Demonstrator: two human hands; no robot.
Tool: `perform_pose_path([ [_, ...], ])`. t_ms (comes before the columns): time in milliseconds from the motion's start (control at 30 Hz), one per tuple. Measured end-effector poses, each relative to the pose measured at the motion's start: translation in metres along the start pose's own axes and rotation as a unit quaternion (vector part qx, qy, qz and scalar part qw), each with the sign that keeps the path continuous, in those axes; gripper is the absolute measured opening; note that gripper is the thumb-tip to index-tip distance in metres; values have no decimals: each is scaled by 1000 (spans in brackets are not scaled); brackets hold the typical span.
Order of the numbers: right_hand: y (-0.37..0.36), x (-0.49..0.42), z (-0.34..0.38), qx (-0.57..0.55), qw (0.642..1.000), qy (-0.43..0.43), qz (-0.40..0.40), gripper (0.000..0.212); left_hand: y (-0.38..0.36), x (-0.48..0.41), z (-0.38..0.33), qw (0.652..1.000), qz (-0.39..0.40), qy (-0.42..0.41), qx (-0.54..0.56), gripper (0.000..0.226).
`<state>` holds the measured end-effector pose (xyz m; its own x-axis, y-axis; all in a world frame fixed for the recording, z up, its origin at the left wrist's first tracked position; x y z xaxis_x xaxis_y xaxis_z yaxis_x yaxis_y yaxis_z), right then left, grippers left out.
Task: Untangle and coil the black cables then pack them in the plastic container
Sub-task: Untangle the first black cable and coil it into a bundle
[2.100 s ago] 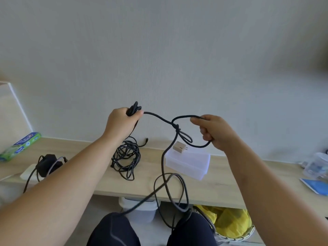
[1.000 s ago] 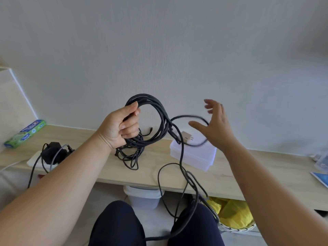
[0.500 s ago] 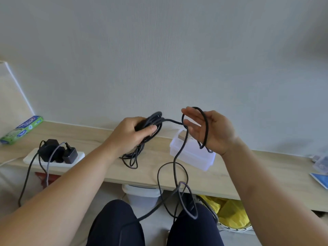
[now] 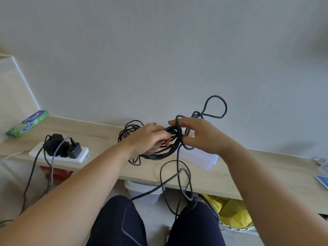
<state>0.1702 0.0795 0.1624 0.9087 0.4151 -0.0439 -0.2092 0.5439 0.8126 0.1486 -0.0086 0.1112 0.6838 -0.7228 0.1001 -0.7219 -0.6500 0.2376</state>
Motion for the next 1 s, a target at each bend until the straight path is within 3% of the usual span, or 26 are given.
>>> perform_pose_path([
  [167,-7,1,-6,22,999,-35,32,24,-16,-5,9,999,36,8,33,52],
  [267,-15,-2,-5,100,993,-32,59,15,-19,-8,9,1000,19,-5,12,45],
  [333,-24,-4,-10,115,989,-35,88,13,-16,-11,15,1000,3,1,-5,58],
  [433,-28,-1,-16,100,990,-32,94,21,-15,-10,21,1000,-4,-2,3,36],
  [533,-23,5,-21,-35,994,-51,88,23,-13,-6,18,999,1,-18,45,35],
  [633,-25,11,-27,-239,965,-45,98,23,-8,-6,10,998,-3,-24,53,39],
  [767,-36,14,-31,-353,927,-12,129,36,-5,-6,3,1000,1,-25,-8,38],
  [867,-35,12,-39,-304,946,-54,98,30,-3,-8,7,998,-18,-10,-67,41],
  [1000,-28,1,-29,-51,993,-89,58,18,-7,-9,14,999,-41,0,-18,49],
])
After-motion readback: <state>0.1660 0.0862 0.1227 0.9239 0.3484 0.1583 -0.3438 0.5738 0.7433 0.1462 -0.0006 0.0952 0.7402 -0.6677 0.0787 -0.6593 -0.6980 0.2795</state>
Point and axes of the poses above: each hand's wrist, its own x-axis away from the middle knuckle, its own y-axis out of the back of the hand, z = x × y, the point moved 10 cm from there along -x, towards the middle knuckle, and after that the axes turned 7 degrees about z, right-handed, at the moved point
